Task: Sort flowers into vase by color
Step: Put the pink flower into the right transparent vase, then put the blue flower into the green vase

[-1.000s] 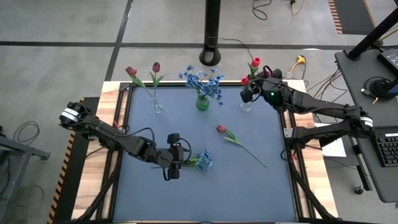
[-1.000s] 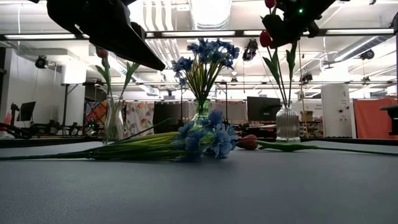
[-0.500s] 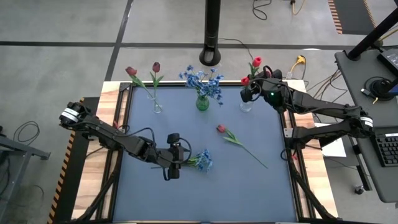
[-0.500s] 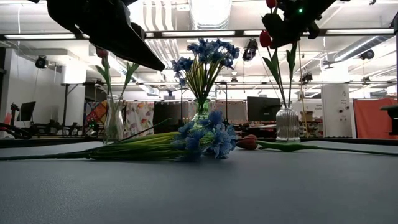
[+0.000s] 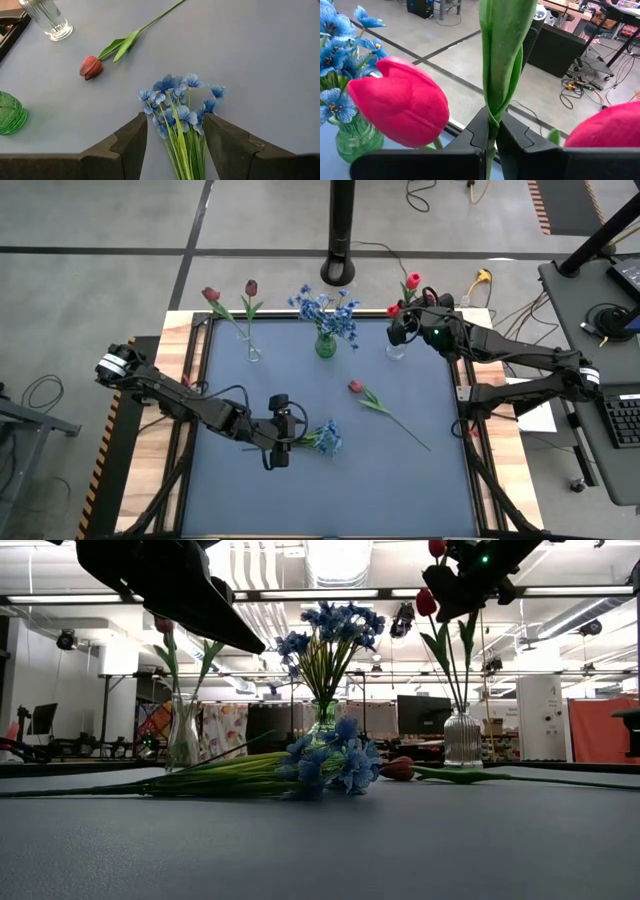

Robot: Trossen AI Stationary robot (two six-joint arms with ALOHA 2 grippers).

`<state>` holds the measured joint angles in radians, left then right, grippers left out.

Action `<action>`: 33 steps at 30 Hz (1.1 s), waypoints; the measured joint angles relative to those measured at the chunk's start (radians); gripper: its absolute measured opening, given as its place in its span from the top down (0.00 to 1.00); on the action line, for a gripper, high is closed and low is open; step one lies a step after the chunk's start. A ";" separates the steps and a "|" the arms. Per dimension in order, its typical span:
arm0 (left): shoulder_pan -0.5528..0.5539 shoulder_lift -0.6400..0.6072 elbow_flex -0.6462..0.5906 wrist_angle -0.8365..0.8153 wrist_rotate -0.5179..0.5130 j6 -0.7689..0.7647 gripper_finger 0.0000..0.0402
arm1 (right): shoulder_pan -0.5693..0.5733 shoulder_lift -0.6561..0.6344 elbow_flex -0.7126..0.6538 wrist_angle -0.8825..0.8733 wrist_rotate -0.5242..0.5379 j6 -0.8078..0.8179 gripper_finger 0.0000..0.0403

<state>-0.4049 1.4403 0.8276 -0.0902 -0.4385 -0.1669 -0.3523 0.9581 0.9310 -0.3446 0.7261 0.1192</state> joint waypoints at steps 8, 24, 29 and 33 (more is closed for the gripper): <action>0.000 0.000 0.000 0.000 0.000 0.000 0.56 | 0.001 0.000 0.000 -0.003 0.000 0.001 0.93; 0.000 0.000 -0.005 -0.003 0.001 -0.033 0.56 | 0.026 -0.032 0.000 -0.018 -0.004 0.046 0.61; 0.000 0.000 -0.006 -0.112 0.003 -0.138 0.56 | 0.054 -0.054 0.029 -0.057 -0.021 0.070 0.56; -0.008 0.000 -0.006 -0.180 0.003 -0.219 0.56 | 0.066 -0.055 0.101 -0.152 -0.021 0.091 0.54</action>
<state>-0.4129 1.4403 0.8215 -0.2698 -0.4350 -0.3857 -0.2867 0.9031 1.0324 -0.4961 0.7052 0.2105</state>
